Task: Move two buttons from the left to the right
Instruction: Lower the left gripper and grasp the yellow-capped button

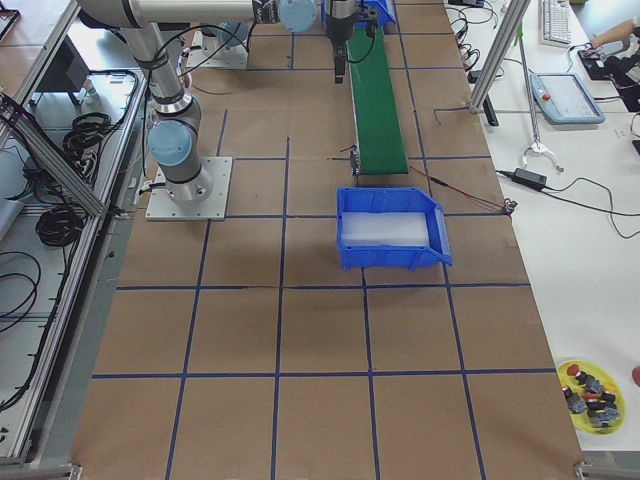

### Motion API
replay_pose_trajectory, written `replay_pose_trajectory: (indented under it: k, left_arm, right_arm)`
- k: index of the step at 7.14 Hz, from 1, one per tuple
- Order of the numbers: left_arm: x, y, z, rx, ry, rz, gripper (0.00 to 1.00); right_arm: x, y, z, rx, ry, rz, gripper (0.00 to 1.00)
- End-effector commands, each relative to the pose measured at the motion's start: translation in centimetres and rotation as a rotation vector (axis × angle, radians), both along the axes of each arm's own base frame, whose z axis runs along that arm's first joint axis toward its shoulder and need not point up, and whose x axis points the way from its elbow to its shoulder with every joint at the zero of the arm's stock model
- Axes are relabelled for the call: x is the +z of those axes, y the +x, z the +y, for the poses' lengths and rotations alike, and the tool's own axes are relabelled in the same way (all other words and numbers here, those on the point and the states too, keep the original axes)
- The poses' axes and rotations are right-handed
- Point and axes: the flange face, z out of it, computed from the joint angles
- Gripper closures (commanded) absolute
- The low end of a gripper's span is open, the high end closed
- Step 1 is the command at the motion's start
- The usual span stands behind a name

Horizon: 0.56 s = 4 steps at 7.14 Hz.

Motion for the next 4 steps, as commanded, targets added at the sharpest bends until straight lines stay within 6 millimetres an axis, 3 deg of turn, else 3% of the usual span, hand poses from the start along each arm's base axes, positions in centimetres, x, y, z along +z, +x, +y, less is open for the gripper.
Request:
replay_pose_trajectory:
  k: [1, 2, 3, 4]
  left_arm:
    - [7.2, 0.2, -1.3, 0.013, 0.049, 0.033, 0.97]
    - [8.9, 0.1, -2.1, 0.006, 0.059, 0.04, 0.97]
    - [10.1, -1.5, -3.1, -0.005, 0.059, 0.038, 0.97]
    - [10.2, -5.5, -4.5, 0.005, 0.056, 0.039, 0.97]
  right_arm:
    - [0.0, 0.0, 0.0, 0.0, 0.0, 0.0, 0.0]
    - [-0.1, 0.0, 0.0, 0.0, 0.003, 0.0, 0.0]
    - [0.0, 0.0, 0.0, 0.0, 0.0, 0.0, 0.0]
    - [-0.3, 0.0, -0.2, 0.0, 0.006, 0.0, 0.0]
